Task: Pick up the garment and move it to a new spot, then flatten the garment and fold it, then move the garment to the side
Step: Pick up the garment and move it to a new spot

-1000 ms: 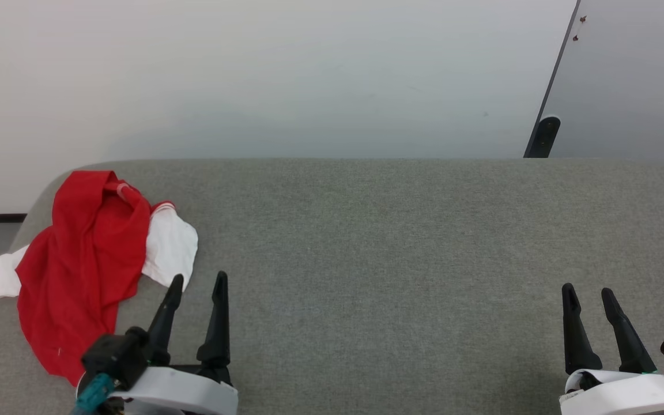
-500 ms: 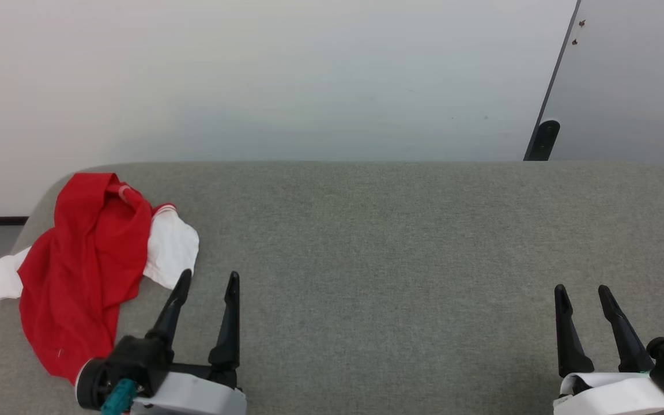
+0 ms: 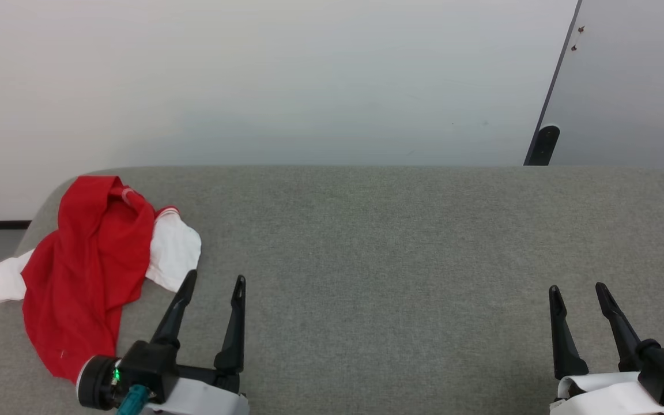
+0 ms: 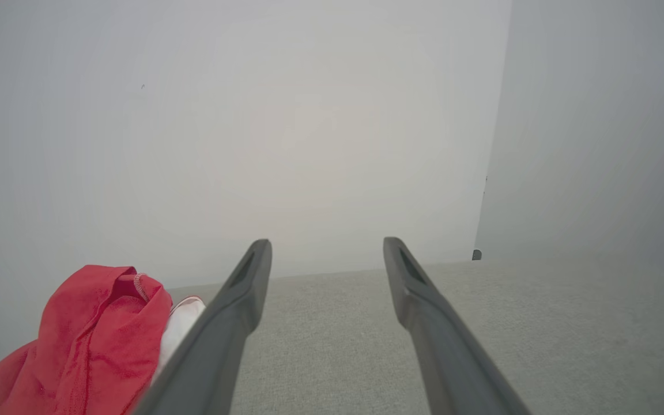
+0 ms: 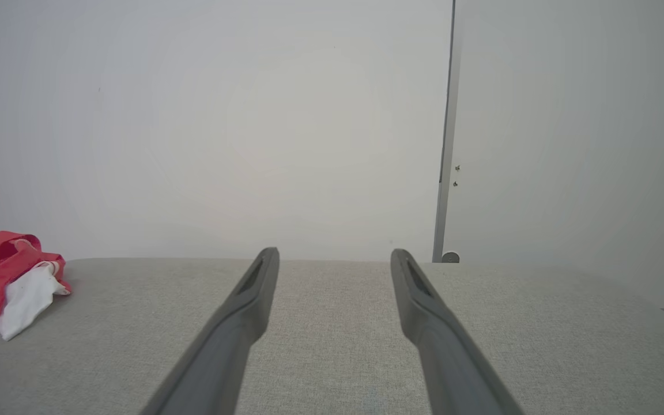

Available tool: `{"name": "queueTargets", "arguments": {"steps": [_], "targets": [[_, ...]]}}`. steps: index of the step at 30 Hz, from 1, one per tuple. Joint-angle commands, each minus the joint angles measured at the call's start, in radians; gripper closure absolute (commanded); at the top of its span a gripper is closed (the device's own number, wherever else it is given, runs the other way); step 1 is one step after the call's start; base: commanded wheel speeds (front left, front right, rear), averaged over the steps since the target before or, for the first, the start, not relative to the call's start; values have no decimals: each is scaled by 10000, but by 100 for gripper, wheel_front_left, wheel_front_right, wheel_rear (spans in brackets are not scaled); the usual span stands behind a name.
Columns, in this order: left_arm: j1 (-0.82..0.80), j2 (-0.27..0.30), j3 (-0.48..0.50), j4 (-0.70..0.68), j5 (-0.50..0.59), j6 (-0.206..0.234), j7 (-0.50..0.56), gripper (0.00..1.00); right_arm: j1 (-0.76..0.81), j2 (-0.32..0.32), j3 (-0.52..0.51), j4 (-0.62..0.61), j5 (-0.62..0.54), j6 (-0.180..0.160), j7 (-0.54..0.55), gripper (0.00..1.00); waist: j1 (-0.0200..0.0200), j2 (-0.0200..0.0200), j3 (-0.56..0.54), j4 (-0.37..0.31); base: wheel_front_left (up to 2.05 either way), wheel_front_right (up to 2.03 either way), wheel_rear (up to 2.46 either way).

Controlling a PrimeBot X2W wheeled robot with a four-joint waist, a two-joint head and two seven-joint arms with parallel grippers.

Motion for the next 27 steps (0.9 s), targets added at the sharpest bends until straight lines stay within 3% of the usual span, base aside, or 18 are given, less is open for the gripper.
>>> {"name": "queueTargets", "arguments": {"steps": [1,12,27], "targets": [[61,-5,37,30,185,-23,-52,0,155,22,27,-60,-203,-6,-90,0,0,0,-20,18,0,0,0],[-205,19,298,897,10,-218,-111,0,297,39,159,-97,-541,-7,-129,0,0,0,-241,621,0,0,0],[-349,224,1364,1633,-155,175,-111,0,101,51,1120,225,-352,-8,-54,0,0,0,-678,2650,0,0,0]]}}
